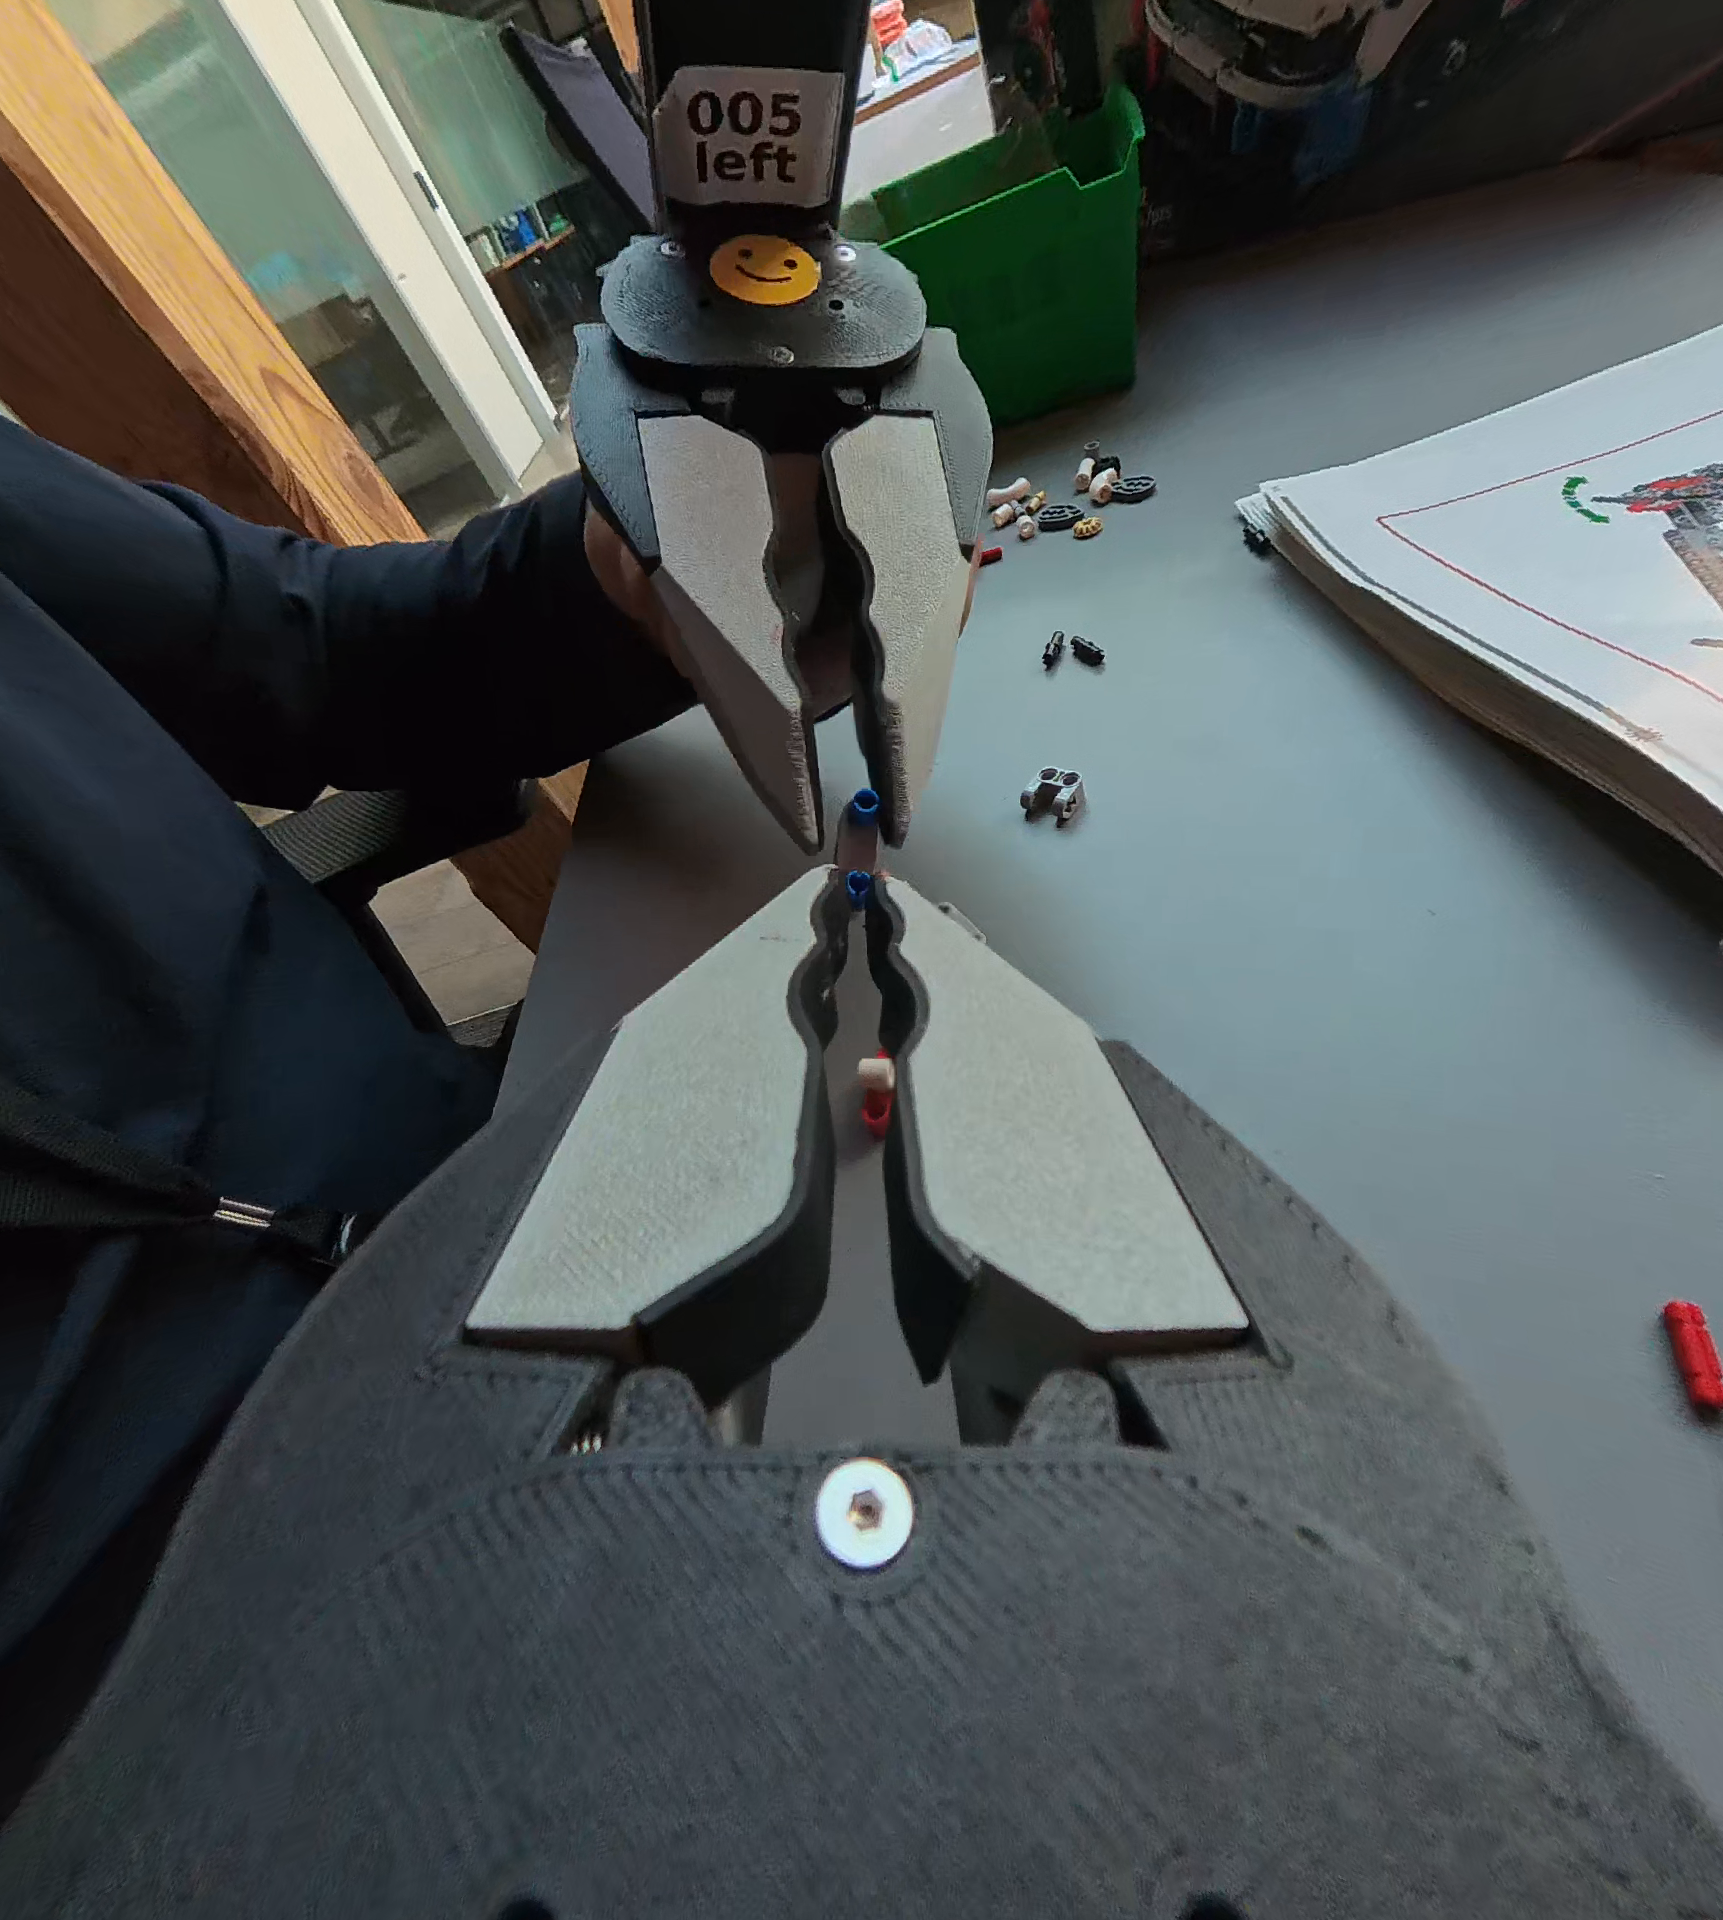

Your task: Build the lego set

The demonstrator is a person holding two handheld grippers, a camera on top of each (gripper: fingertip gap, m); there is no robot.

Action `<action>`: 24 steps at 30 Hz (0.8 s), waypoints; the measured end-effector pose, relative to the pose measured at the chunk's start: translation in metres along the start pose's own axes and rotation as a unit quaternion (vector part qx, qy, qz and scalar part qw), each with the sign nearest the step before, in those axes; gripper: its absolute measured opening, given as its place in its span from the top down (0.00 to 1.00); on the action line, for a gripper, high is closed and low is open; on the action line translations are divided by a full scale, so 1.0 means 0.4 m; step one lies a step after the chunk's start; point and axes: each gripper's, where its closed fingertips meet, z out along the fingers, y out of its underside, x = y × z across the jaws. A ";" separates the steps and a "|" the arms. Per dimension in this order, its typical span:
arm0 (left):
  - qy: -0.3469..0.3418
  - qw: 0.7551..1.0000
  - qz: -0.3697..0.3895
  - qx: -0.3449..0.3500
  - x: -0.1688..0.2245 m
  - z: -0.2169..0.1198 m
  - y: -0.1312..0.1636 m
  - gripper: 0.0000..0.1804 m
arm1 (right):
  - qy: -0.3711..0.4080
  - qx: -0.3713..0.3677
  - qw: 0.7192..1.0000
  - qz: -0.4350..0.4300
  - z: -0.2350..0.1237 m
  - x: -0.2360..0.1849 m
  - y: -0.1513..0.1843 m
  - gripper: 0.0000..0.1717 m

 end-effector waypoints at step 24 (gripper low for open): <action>0.038 0.997 -0.060 0.021 -0.010 0.010 0.004 0.97 | -0.014 0.032 0.998 0.048 -0.008 0.017 -0.003 1.00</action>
